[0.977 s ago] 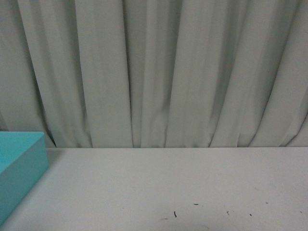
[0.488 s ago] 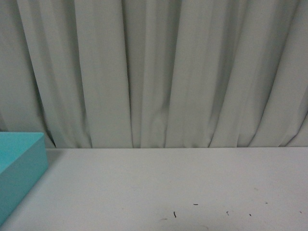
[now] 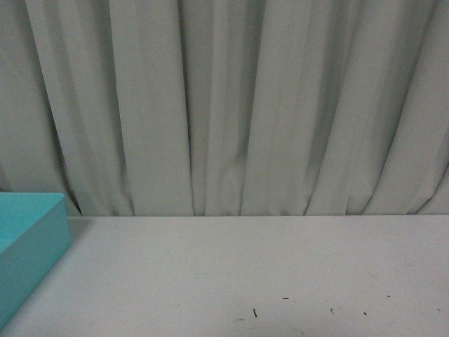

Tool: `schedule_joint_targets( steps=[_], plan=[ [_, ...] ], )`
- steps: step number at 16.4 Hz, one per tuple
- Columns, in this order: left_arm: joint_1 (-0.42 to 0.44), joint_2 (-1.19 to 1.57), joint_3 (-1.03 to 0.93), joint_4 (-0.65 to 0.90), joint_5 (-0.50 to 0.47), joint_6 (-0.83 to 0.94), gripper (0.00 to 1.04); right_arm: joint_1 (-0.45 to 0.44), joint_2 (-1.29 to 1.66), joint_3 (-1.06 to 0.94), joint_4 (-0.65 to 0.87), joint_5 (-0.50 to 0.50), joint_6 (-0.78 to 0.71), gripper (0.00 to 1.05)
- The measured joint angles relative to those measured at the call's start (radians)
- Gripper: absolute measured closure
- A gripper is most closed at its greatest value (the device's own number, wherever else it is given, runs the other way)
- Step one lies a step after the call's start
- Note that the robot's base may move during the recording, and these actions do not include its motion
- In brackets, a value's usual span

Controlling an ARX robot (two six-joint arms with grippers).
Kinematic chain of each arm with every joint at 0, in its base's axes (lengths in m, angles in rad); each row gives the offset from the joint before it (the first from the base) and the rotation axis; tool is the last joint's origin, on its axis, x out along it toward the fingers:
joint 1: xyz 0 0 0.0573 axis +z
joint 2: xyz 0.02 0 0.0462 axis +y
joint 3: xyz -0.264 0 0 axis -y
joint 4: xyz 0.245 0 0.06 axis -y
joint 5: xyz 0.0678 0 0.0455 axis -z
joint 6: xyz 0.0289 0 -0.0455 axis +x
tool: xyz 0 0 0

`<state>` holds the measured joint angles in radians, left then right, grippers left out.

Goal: Wind up and store yellow beetle toy

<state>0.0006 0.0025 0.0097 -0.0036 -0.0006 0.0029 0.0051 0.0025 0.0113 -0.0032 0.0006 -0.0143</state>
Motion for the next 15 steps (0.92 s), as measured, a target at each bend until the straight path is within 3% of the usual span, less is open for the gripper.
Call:
schedule_joint_targets(
  steps=[4, 15],
  plan=[
    [0.000, 0.000, 0.000, 0.000, 0.000, 0.001, 0.06, 0.000, 0.000, 0.000, 0.000, 0.000, 0.000, 0.07],
    [0.000, 0.000, 0.000, 0.000, 0.000, 0.000, 0.07, 0.000, 0.000, 0.000, 0.000, 0.000, 0.000, 0.07]
  ],
)
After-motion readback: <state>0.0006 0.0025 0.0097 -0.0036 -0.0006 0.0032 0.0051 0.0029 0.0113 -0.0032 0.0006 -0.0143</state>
